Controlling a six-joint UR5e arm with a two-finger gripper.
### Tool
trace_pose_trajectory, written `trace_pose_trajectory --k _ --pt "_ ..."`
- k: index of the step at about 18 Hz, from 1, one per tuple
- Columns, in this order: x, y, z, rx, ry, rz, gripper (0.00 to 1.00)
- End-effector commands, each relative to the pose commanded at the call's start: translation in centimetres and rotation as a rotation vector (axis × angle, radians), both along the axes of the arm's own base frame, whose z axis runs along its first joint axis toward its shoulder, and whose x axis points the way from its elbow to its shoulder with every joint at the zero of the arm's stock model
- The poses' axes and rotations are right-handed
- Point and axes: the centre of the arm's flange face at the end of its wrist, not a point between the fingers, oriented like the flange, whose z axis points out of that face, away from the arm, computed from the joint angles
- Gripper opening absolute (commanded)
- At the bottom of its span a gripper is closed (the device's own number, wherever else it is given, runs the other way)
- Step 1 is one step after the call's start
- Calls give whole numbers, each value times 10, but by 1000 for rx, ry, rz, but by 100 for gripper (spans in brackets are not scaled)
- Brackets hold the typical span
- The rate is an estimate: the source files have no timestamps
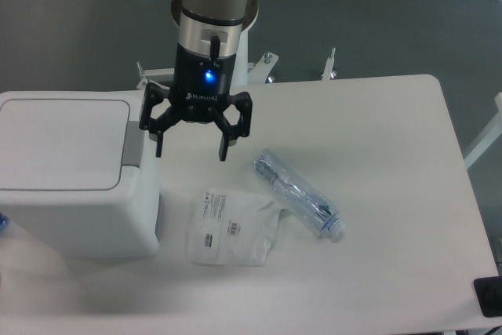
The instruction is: Open the trash can
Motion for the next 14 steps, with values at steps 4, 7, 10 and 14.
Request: trace_pose_trajectory --k 4,7,10,14 --pt "1 1 -6 -8 -8 -2 100" --pt "4 3 -6 -6 -10 -12 100" --pt "4 4 -8 -8 -12 -15 100" --pt "9 9 -12 -12 -16 -27 100"
